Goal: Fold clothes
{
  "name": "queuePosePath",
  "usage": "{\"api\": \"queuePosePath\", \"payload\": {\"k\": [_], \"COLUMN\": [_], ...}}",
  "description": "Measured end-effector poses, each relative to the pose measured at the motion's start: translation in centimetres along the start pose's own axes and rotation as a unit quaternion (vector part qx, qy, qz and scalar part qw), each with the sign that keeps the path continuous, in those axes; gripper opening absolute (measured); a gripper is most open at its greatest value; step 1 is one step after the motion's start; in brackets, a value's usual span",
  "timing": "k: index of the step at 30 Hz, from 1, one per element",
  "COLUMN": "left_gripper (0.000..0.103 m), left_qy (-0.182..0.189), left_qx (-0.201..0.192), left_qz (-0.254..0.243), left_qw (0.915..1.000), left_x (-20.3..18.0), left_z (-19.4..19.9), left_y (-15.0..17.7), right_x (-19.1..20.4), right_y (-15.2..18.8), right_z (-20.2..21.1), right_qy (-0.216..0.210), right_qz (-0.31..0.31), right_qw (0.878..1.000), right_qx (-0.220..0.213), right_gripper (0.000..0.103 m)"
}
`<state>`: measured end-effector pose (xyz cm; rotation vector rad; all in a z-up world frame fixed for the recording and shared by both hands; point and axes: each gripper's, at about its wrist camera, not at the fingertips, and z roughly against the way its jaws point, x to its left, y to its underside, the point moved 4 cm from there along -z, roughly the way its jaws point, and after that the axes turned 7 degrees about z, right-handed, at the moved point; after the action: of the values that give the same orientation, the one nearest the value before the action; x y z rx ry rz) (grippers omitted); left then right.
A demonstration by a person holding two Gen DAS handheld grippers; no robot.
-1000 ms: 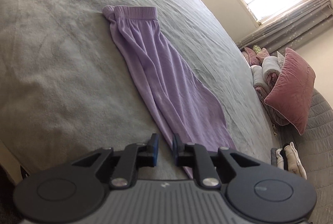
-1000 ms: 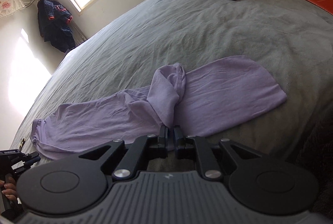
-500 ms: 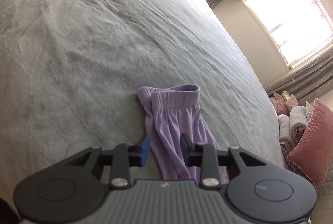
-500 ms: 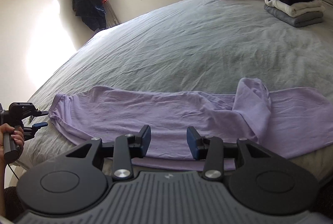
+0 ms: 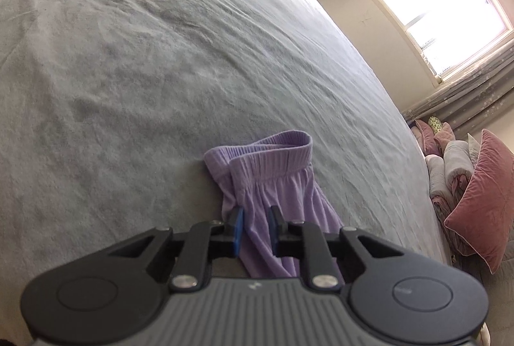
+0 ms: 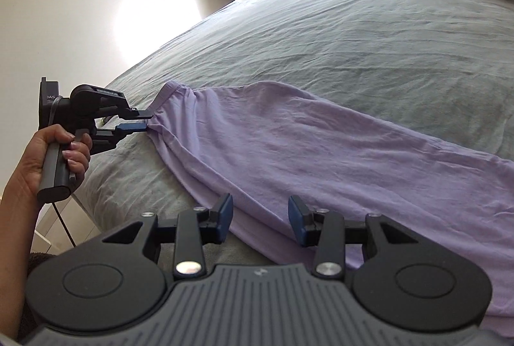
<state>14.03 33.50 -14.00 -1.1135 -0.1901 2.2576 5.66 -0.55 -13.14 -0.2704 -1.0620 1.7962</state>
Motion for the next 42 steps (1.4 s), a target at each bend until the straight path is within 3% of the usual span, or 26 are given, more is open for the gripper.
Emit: {"api": "queuePosePath", "payload": {"k": [3,7,10,14,16,21,27,28,29,31,36,39,42], "left_gripper": [0.002,0.0,0.0,0.0,0.0,0.0,0.004,0.008,0.012,0.019,0.025,0.025,0.025], "left_qy": [-0.009,-0.001,0.017,0.059,0.063,-0.001,-0.03,-0.032,-0.031,-0.027,0.014,0.053,0.091], "left_qx": [0.002,-0.014,-0.037,-0.075,-0.088,-0.065,-0.046,-0.047,-0.049,-0.061,-0.056,-0.013,0.045], "left_qz": [0.002,-0.001,-0.018,-0.023,-0.027,-0.025,-0.032,-0.029,-0.026,-0.03,-0.082,-0.107,-0.143], "left_qw": [1.0,0.9999,0.999,0.9952,0.9938,0.9976,0.998,0.998,0.998,0.9973,0.995,0.9928,0.9845], "left_x": [0.2,-0.2,-0.8,-1.1,-0.7,1.6,2.5,2.5,2.4,2.0,0.1,-1.1,-2.6], "left_z": [-0.6,-0.1,0.9,2.4,2.7,0.7,0.6,0.9,1.2,2.3,4.1,3.8,2.9], "left_y": [-0.1,-0.2,-0.5,-1.3,-1.8,-2.0,-1.5,-1.6,-1.6,-1.4,0.3,2.1,4.2], "right_x": [0.8,1.9,2.9,4.0,4.7,6.2,5.8,5.6,5.3,4.6,2.6,1.6,0.9], "right_y": [-0.1,-0.1,0.1,-0.1,0.0,0.5,1.3,1.2,1.0,0.8,0.8,1.4,2.0], "right_z": [-1.4,-2.0,-1.9,-1.1,-1.2,-2.3,-2.7,-2.5,-2.1,-1.2,1.0,1.7,2.1], "right_qy": [-0.006,-0.006,-0.003,0.008,0.005,-0.001,-0.015,-0.017,-0.015,-0.007,0.02,0.041,0.053], "right_qz": [0.024,0.057,0.09,0.123,0.138,0.172,0.144,0.135,0.128,0.115,0.09,0.089,0.096], "right_qw": [1.0,0.998,0.996,0.992,0.99,0.985,0.99,0.991,0.992,0.993,0.995,0.995,0.994], "right_qx": [0.008,0.011,0.005,-0.018,-0.022,-0.017,-0.001,-0.003,-0.007,-0.016,-0.03,-0.025,-0.016], "right_gripper": [0.039,0.009,0.002,0.001,0.001,0.0,0.003,0.004,0.012,0.013,0.013,0.013,0.014]}}
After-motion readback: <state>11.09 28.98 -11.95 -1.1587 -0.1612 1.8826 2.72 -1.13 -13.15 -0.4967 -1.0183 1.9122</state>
